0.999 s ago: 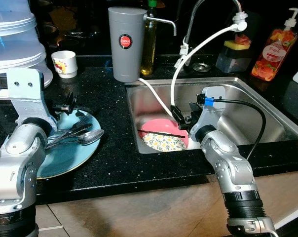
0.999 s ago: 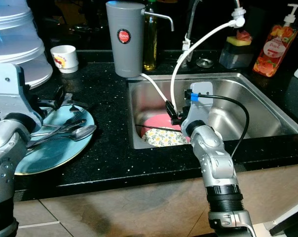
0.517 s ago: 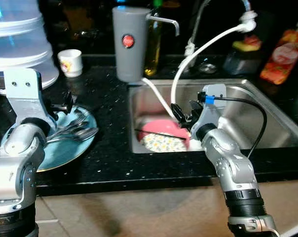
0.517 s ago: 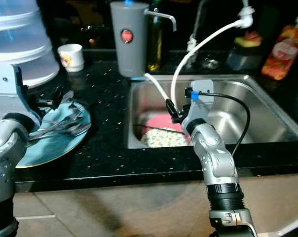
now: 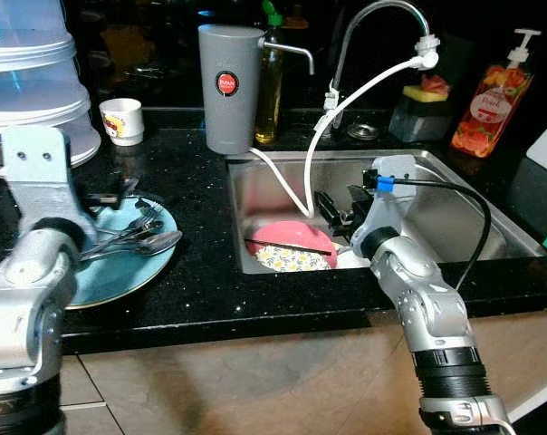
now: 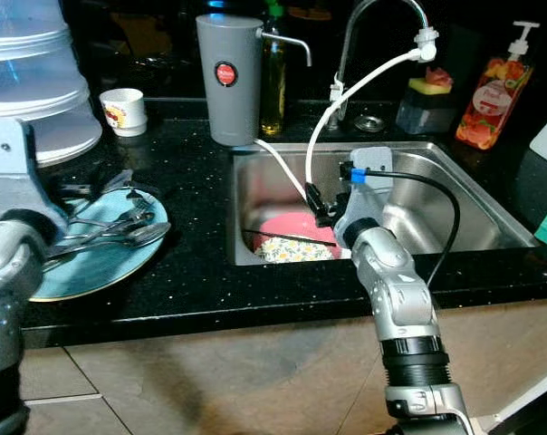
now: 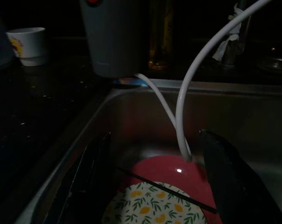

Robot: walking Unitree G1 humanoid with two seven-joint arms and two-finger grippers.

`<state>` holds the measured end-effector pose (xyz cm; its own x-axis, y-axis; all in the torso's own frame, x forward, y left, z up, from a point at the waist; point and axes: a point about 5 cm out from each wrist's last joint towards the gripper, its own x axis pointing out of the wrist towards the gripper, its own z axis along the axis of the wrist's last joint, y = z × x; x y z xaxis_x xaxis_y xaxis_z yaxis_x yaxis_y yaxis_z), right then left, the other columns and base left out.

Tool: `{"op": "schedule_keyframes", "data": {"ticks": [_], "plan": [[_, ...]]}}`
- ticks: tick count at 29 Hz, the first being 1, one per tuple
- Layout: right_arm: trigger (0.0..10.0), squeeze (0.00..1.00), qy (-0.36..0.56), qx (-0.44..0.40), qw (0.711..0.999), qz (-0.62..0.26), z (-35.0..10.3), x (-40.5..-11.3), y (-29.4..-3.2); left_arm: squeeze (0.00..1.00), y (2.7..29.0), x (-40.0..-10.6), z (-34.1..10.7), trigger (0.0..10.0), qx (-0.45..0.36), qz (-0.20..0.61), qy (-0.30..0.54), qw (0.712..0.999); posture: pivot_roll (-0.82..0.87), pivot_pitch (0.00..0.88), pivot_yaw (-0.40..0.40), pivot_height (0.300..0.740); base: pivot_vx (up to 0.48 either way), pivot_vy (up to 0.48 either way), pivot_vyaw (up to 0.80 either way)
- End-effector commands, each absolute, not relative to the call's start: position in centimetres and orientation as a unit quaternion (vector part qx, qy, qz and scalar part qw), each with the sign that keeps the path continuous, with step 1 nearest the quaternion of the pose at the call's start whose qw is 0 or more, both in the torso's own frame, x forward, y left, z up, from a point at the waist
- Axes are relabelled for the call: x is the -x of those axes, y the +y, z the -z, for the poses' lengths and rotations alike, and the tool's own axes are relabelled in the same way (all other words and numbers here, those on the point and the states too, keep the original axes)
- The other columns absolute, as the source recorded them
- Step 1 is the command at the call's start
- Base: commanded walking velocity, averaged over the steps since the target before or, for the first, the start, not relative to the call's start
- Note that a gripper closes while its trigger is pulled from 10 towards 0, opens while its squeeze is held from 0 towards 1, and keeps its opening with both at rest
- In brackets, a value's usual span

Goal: Kitchen organization

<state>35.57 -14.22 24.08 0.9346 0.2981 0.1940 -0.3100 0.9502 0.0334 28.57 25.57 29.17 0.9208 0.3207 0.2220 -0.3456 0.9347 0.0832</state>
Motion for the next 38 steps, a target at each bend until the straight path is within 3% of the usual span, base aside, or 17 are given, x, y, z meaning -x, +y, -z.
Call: {"op": "schedule_keyframes", "data": {"ticks": [1,2,9,10,11,22,29,38], "plan": [[10.0,0.00,-0.086,-0.025,0.983,-0.160,-24.0,-35.7,-14.0,0.66,26.2,-28.6,-29.3,10.0,-0.060,-0.187,-0.091,0.976,0.00,0.086,-0.048,0.740,0.000,0.000,0.00],[10.0,0.00,-0.086,-0.025,0.983,-0.161,-24.0,-35.7,-14.0,1.00,26.6,-28.6,-29.2,10.0,-0.052,-0.195,-0.086,0.976,0.00,0.086,-0.048,0.740,0.000,0.000,0.00],[10.0,0.00,-0.084,-0.022,0.982,-0.167,-24.0,-35.7,-13.8,1.00,29.0,-28.2,-27.8,10.0,-0.028,-0.246,-0.009,0.969,0.01,0.088,-0.043,0.740,0.000,0.000,0.00],[10.0,0.00,-0.084,-0.021,0.982,-0.168,-24.0,-35.7,-13.8,0.62,29.4,-28.1,-27.3,10.0,-0.014,-0.255,0.008,0.967,0.00,0.089,-0.042,0.740,0.000,0.000,0.00],[10.0,0.00,-0.084,-0.020,0.982,-0.169,-24.0,-35.7,-13.8,0.00,29.6,-28.0,-27.1,10.0,-0.005,-0.260,0.017,0.965,0.00,0.088,-0.041,0.740,0.000,0.000,0.00],[10.0,0.00,-0.092,-0.016,0.981,-0.169,-24.2,-35.7,-14.0,0.00,29.4,-27.1,-25.2,10.0,0.102,-0.271,0.068,0.955,0.00,0.092,-0.043,0.740,0.000,0.000,0.00],[10.0,0.00,-0.101,-0.016,0.980,-0.169,-24.4,-35.7,-13.9,0.00,27.5,-27.5,-23.9,10.0,0.218,-0.214,0.098,0.947,0.01,0.082,-0.045,0.740,0.000,0.000,0.00],[10.0,0.00,-0.108,-0.016,0.979,-0.169,-24.7,-35.6,-13.9,0.00,25.5,-28.7,-23.2,10.0,0.233,-0.154,0.116,0.953,0.00,0.072,-0.043,0.740,0.000,0.000,0.00]]}}
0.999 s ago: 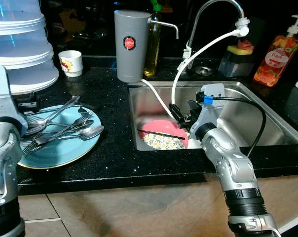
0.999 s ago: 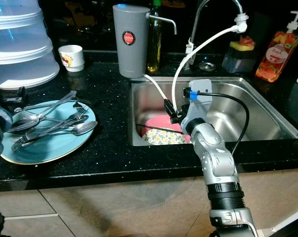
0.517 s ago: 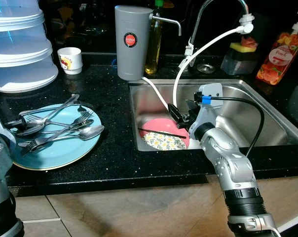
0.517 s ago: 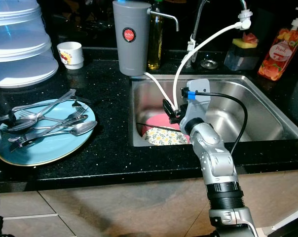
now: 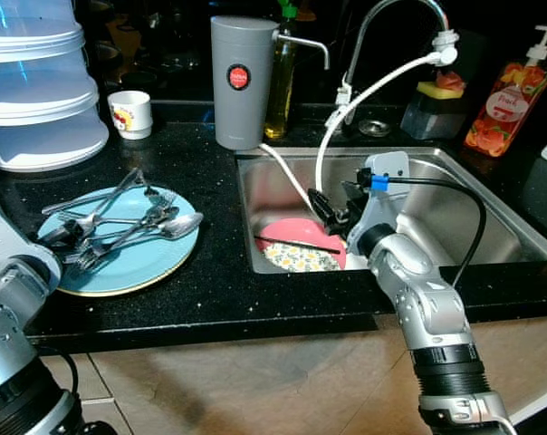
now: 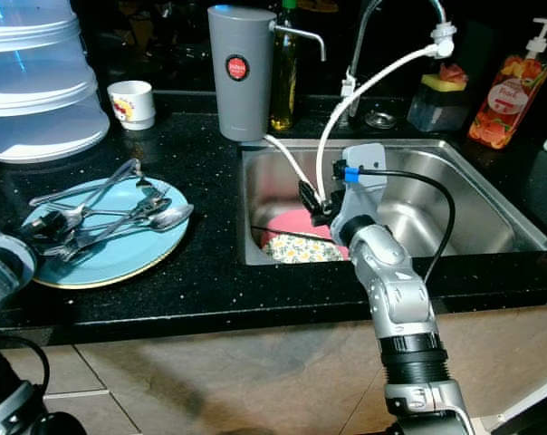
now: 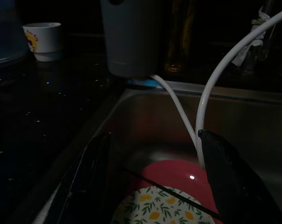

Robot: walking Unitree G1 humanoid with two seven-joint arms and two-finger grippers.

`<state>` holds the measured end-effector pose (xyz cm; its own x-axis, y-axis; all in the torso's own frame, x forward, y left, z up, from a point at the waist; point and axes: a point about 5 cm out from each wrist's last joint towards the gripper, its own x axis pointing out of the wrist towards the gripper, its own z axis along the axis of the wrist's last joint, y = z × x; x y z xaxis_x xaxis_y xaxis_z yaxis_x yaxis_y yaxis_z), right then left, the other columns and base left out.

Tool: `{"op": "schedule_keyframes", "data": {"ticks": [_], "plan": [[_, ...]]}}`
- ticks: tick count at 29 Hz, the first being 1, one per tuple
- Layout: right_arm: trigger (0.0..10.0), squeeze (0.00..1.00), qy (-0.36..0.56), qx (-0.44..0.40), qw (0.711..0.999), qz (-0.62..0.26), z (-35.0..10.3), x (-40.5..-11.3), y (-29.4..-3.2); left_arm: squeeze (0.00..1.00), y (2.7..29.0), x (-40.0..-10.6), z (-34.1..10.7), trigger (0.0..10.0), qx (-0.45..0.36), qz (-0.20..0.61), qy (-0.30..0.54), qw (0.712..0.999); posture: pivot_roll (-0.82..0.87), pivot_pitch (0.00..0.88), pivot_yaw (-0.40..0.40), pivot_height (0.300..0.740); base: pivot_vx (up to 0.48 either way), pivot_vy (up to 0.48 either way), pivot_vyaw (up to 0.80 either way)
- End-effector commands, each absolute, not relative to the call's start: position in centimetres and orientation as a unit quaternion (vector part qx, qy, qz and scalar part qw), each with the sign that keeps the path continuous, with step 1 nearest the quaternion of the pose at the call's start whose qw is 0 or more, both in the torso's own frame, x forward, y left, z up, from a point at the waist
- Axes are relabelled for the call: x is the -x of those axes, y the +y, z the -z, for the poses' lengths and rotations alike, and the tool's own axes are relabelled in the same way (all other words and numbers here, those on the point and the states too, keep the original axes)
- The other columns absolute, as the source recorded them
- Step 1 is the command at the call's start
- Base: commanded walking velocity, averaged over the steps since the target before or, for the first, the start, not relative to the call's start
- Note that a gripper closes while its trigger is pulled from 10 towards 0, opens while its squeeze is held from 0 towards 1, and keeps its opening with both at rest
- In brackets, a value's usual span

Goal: Kitchen organization

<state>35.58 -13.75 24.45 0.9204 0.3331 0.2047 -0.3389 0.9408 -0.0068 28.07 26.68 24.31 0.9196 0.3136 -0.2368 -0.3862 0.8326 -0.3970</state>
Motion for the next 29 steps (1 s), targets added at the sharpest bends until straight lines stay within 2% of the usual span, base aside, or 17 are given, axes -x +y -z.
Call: {"op": "schedule_keyframes", "data": {"ticks": [1,14,29], "plan": [[10.0,0.00,-0.108,-0.016,0.980,-0.169,-24.7,-35.6,-13.9,0.00,25.3,-28.8,-23.2,10.0,0.233,-0.148,0.117,0.954,0.00,0.072,-0.043,0.740,0.000,0.000,0.00],[10.0,0.00,-0.108,-0.017,0.979,-0.170,-24.7,-35.6,-13.8,0.00,23.4,-31.1,-23.0,10.0,0.214,-0.061,0.140,0.965,0.00,0.080,-0.049,0.740,0.000,0.000,0.00],[10.0,0.00,-0.105,-0.016,0.980,-0.167,-24.7,-35.6,-14.0,0.00,21.6,-32.2,-23.0,10.0,0.198,0.009,0.149,0.969,-0.01,0.087,-0.043,0.740,0.000,0.000,0.00]]}}
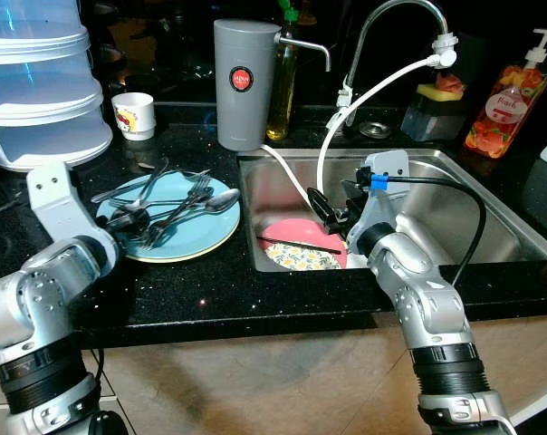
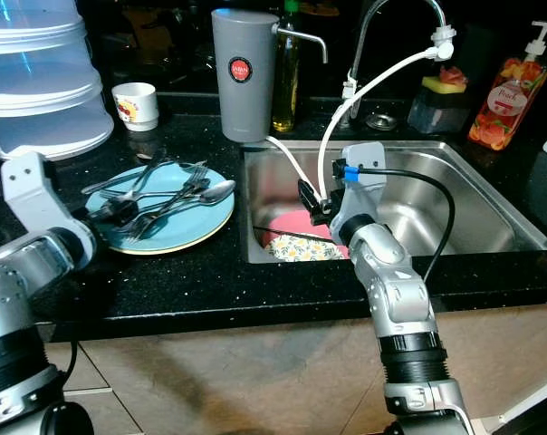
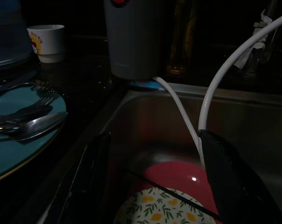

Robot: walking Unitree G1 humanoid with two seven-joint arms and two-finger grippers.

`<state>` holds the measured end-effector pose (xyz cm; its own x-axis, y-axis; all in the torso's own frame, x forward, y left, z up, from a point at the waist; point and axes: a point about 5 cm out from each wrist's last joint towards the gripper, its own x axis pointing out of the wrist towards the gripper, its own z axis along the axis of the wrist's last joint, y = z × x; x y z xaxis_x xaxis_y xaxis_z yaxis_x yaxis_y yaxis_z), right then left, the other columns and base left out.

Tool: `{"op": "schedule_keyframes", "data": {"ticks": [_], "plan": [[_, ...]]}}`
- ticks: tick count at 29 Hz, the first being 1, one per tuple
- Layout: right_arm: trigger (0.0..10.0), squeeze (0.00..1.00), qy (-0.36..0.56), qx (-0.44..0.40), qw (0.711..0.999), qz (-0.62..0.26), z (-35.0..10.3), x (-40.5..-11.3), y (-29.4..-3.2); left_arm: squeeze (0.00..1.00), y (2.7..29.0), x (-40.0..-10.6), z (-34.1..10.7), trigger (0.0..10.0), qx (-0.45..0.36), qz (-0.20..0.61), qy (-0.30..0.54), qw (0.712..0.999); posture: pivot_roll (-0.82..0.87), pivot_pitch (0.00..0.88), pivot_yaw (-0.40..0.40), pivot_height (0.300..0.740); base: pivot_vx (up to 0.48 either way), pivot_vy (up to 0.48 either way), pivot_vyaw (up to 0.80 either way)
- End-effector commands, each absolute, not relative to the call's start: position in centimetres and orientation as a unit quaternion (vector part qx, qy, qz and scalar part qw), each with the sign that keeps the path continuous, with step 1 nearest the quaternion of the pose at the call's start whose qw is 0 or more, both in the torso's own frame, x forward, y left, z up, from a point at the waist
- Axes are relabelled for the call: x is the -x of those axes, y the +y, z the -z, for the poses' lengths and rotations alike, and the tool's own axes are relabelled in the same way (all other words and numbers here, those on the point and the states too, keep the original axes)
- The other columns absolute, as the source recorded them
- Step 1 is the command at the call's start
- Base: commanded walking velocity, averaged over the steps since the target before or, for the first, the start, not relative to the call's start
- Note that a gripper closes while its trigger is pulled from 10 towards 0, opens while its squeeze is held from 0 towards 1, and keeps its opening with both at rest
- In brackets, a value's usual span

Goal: Kitchen organization

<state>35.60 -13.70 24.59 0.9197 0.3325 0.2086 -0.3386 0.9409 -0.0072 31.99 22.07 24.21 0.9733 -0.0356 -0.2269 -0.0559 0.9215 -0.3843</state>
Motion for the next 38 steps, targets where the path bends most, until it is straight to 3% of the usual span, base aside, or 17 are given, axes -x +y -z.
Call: {"op": "schedule_keyframes", "data": {"ticks": [1,7,10,17,22,24,26,27,34,35,36,37,38], "plan": [[10.0,0.00,-0.105,-0.017,0.980,-0.167,-24.7,-35.6,-13.9,0.00,21.6,-32.3,-23.0,10.0,0.197,0.011,0.149,0.969,-0.01,0.087,-0.043,0.740,0.000,0.000,0.00],[10.0,0.00,-0.107,-0.017,0.980,-0.168,-24.8,-35.6,-13.9,0.00,22.9,-32.4,-24.5,10.0,0.126,-0.051,0.095,0.986,-0.01,0.086,-0.040,0.740,0.000,0.000,0.00],[10.0,0.00,-0.110,-0.037,0.976,-0.182,-25.0,-35.4,-13.6,0.00,24.6,-31.9,-28.4,10.0,0.057,-0.133,-0.022,0.989,-0.01,0.086,-0.040,0.740,0.000,0.000,0.00],[10.0,0.00,-0.116,-0.071,0.973,-0.189,-25.5,-35.4,-13.5,0.00,24.6,-31.4,-32.0,10.0,0.025,-0.154,-0.112,0.981,-0.01,0.083,-0.039,0.740,0.000,0.000,0.00],[10.0,0.00,-0.122,-0.061,0.979,-0.151,-25.6,-36.0,-14.4,0.00,22.0,-32.7,-31.3,10.0,-0.018,-0.042,-0.106,0.993,0.00,0.080,-0.039,0.740,0.000,0.000,0.00],[10.0,0.00,-0.124,-0.050,0.980,-0.149,-25.6,-36.1,-14.4,0.00,18.6,-34.1,-29.8,10.0,-0.011,0.066,-0.068,0.995,-0.01,0.074,-0.025,0.740,0.000,0.000,0.00],[10.0,0.00,-0.124,-0.047,0.980,-0.150,-25.6,-36.1,-14.4,0.00,17.9,-34.3,-29.5,10.0,-0.013,0.085,-0.060,0.995,-0.01,0.074,-0.025,0.740,0.000,0.000,0.00],[10.0,0.00,-0.119,-0.039,0.980,-0.155,-25.6,-36.1,-14.3,1.00,17.5,-34.9,-28.9,10.0,-0.053,0.082,-0.034,0.995,-0.02,0.074,-0.016,0.740,0.000,0.000,0.00],[10.0,0.00,-0.108,-0.023,0.982,-0.152,-25.0,-36.2,-14.9,1.00,19.5,-36.8,-27.8,10.0,-0.074,0.022,-0.014,0.997,-0.01,0.082,-0.013,0.740,0.000,0.000,0.00],[10.0,0.00,-0.109,-0.022,0.982,-0.154,-25.0,-36.2,-14.9,0.64,19.7,-37.1,-27.6,10.0,-0.064,0.024,-0.012,0.998,-0.01,0.081,-0.013,0.740,0.000,0.000,0.00],[10.0,0.00,-0.110,-0.022,0.982,-0.154,-25.0,-36.2,-14.8,0.41,19.8,-37.3,-27.5,10.0,-0.062,0.026,-0.010,0.998,-0.01,0.082,-0.011,0.740,0.000,0.000,0.00],[10.0,0.00,-0.110,-0.022,0.982,-0.154,-25.0,-36.2,-14.8,0.41,19.8,-37.3,-27.5,10.0,-0.062,0.026,-0.010,0.998,-0.01,0.082,-0.011,0.740,0.000,0.000,0.00],[10.0,0.00,-0.112,-0.019,0.981,-0.157,-25.0,-36.2,-14.8,0.00,19.8,-37.5,-27.4,10.0,-0.063,0.029,-0.010,0.998,-0.01,0.084,-0.010,0.740,0.000,0.000,0.00]]}}
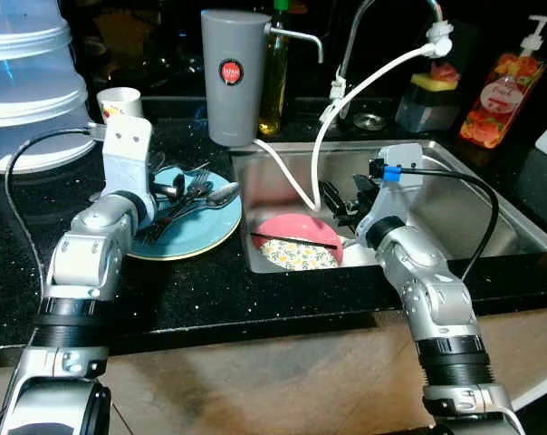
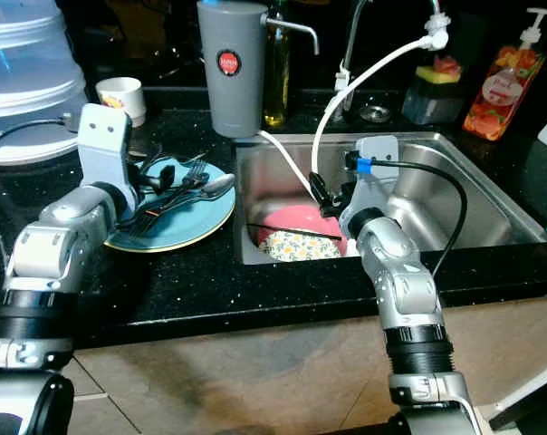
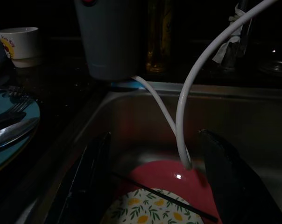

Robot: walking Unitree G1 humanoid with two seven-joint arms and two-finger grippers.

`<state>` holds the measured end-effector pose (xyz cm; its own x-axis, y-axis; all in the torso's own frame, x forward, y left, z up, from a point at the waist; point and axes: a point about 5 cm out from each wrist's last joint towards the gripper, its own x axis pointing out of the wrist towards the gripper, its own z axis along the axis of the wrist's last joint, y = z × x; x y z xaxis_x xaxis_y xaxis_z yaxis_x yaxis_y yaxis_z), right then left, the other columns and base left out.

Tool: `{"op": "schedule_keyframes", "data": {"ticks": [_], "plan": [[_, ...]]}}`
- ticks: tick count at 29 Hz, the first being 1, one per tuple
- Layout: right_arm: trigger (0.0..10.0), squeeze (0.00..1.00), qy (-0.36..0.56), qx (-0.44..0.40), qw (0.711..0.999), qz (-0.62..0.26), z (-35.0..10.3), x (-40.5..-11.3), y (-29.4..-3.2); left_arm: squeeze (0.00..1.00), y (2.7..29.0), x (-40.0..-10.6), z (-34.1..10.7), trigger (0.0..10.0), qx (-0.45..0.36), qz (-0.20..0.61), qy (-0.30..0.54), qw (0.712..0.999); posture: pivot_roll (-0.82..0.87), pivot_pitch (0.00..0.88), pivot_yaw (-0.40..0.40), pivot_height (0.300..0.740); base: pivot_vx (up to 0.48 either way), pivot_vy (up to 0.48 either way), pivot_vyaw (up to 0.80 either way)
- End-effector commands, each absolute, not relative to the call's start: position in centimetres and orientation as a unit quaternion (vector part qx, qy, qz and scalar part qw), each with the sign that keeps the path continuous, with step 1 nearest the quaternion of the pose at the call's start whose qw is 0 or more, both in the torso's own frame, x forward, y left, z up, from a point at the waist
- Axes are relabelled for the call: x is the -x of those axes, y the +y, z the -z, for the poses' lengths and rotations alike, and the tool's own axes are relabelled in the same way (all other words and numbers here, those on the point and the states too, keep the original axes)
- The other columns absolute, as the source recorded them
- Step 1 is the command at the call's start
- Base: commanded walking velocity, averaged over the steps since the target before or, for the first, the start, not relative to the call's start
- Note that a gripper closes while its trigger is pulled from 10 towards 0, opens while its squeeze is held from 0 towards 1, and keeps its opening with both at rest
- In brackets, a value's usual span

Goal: Kitchen organization

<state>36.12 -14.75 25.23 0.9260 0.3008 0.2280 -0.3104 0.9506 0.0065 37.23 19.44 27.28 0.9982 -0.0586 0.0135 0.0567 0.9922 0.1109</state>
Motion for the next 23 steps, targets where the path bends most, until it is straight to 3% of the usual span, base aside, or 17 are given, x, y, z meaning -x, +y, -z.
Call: {"op": "schedule_keyframes", "data": {"ticks": [1,23], "plan": [[10.0,0.00,-0.112,-0.019,0.981,-0.157,-25.0,-36.2,-14.8,0.00,19.8,-37.5,-27.4,10.0,-0.063,0.029,-0.010,0.998,-0.01,0.084,-0.010,0.740,0.000,0.000,0.00],[10.0,0.00,-0.120,0.005,0.979,-0.165,-24.8,-35.9,-14.4,0.00,20.5,-40.3,-28.0,10.0,-0.066,0.018,0.014,0.998,-0.03,0.125,0.001,0.740,0.000,0.000,0.00]]}}
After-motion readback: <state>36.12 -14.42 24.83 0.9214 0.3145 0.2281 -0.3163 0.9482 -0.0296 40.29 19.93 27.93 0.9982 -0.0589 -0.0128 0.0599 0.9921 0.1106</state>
